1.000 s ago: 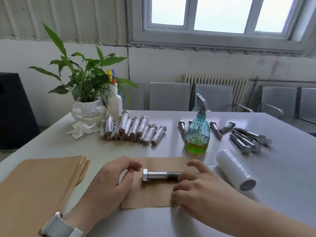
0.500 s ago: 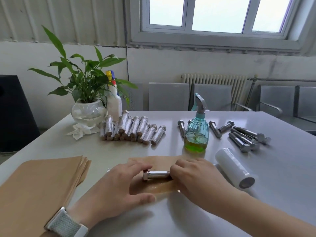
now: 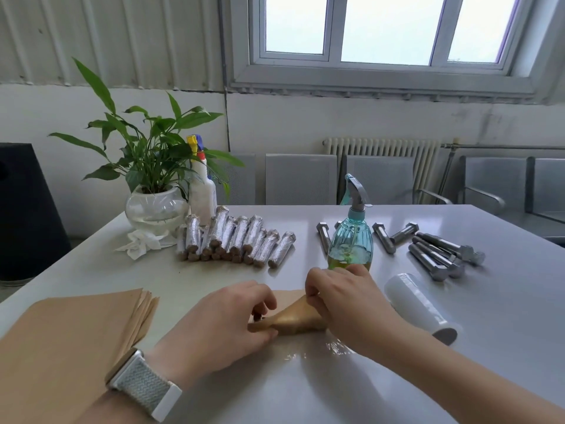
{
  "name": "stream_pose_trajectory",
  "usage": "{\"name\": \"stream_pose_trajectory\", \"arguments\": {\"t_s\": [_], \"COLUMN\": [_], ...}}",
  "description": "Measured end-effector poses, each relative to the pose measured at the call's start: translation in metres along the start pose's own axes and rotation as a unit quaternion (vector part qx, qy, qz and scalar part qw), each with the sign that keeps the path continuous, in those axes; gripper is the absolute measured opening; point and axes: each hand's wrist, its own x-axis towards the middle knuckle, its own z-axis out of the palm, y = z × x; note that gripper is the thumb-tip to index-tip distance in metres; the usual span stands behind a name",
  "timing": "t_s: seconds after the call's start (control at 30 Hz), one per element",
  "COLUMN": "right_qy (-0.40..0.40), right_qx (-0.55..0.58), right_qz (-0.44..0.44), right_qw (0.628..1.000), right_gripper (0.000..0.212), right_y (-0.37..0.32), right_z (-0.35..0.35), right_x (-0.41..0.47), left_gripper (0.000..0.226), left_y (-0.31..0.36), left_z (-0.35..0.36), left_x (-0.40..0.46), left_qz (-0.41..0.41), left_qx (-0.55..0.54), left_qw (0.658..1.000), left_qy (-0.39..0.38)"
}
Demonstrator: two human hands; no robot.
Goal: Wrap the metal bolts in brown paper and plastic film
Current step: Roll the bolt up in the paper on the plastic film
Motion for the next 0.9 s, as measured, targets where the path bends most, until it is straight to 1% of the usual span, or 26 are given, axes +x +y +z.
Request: {"name": "stream_pose_trajectory", "arguments": {"t_s": [0.07, 0.17, 0.27, 0.3, 0.37, 0.4, 0.47, 0.53, 0.6, 0.67, 0.77, 0.83, 0.9], "right_qy": [0.024, 0.079, 0.123, 0.139, 0.155, 0.151, 0.123, 0.105, 0.095, 0.091, 0.082, 0.080, 0.083], "right_qx": [-0.012, -0.026, -0.024, -0.030, -0.060, -0.077, -0.092, -0.072, -0.021, 0.013, 0.018, 0.032, 0.050], "right_qz": [0.010, 0.015, 0.027, 0.015, -0.036, -0.063, -0.091, -0.087, -0.067, -0.047, -0.038, -0.033, -0.030], "right_qw": [1.000, 0.996, 0.992, 0.990, 0.985, 0.984, 0.984, 0.988, 0.993, 0.995, 0.996, 0.996, 0.995], "right_gripper": [0.009, 0.009, 0.037, 0.038, 0.026, 0.021, 0.019, 0.020, 0.020, 0.023, 0.026, 0.027, 0.026], "right_y": [-0.001, -0.006, -0.005, -0.004, -0.004, -0.005, -0.006, -0.007, -0.008, -0.008, -0.011, -0.010, -0.009], "right_z": [0.006, 0.009, 0.006, 0.005, 0.005, 0.007, 0.013, 0.018, 0.021, 0.021, 0.020, 0.021, 0.022], "right_x": [-0.002, -0.007, -0.014, -0.016, -0.019, -0.021, -0.024, -0.026, -0.026, -0.024, -0.021, -0.021, -0.021], "left_gripper": [0.022, 0.015, 0.014, 0.015, 0.015, 0.015, 0.019, 0.028, 0.033, 0.030, 0.018, 0.014, 0.013], "left_y": [0.000, 0.000, 0.003, 0.004, 0.006, 0.007, 0.008, 0.011, 0.012, 0.012, 0.010, 0.013, 0.017], "left_z": [0.002, 0.005, 0.008, 0.009, 0.011, 0.012, 0.013, 0.012, 0.011, 0.008, 0.004, 0.004, 0.005], "left_x": [0.002, 0.002, 0.001, 0.001, 0.000, 0.000, 0.000, -0.001, -0.002, -0.003, -0.005, -0.004, -0.004], "left_qz": [0.003, 0.005, 0.000, -0.002, -0.007, -0.007, -0.009, -0.011, 0.000, 0.014, 0.020, 0.038, 0.047], "left_qx": [0.010, 0.033, 0.037, 0.038, 0.041, 0.043, 0.046, 0.053, 0.064, 0.067, 0.064, 0.096, 0.109], "left_qw": [1.000, 0.999, 0.999, 0.998, 0.997, 0.996, 0.996, 0.995, 0.994, 0.994, 0.995, 0.992, 0.990], "left_qy": [0.008, 0.025, 0.038, 0.045, 0.063, 0.071, 0.079, 0.080, 0.085, 0.087, 0.079, 0.071, 0.082]}}
